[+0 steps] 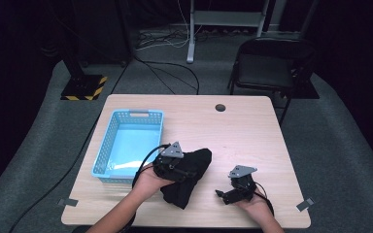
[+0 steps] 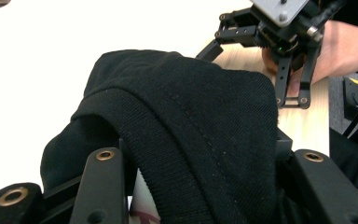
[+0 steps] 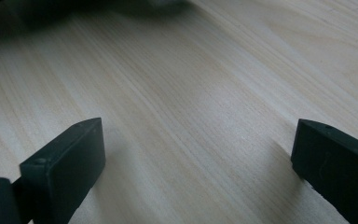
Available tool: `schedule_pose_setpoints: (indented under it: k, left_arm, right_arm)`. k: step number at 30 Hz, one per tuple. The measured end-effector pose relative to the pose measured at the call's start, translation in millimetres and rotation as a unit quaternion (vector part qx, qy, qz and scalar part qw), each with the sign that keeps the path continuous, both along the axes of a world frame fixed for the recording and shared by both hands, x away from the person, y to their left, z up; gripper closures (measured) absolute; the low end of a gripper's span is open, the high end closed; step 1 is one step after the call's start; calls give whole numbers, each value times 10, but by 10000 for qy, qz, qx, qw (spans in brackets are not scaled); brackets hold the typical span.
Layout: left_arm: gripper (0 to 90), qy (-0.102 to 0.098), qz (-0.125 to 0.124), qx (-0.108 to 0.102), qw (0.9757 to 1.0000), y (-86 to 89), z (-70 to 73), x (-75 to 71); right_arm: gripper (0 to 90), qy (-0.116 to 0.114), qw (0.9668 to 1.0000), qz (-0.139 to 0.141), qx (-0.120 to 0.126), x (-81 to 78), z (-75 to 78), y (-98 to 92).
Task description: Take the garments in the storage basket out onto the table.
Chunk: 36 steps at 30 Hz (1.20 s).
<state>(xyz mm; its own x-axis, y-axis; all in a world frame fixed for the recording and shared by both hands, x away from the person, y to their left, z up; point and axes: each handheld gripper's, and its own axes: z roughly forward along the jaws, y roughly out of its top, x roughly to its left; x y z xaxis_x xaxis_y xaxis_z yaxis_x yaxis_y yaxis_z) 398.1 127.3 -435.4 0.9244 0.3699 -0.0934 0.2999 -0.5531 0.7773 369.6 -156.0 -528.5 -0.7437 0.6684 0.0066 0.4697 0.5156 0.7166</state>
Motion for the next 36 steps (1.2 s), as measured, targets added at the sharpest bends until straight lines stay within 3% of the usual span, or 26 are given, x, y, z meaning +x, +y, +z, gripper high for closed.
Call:
schedule_pose_setpoints:
  k: [9, 15, 36]
  left_arm:
    - [502, 47, -7, 159, 9999, -46, -94, 12]
    - [499, 58, -86, 370, 9993, -124, -190, -7]
    - [416, 363, -139, 454, 9982, -158, -324, 42]
  right_arm:
    - [20, 3, 10000, -1, 5, 0, 0, -1]
    - [20, 5, 10000, -2, 4, 0, 0, 0]
    - [20, 6, 10000, -2, 1, -2, 0, 0]
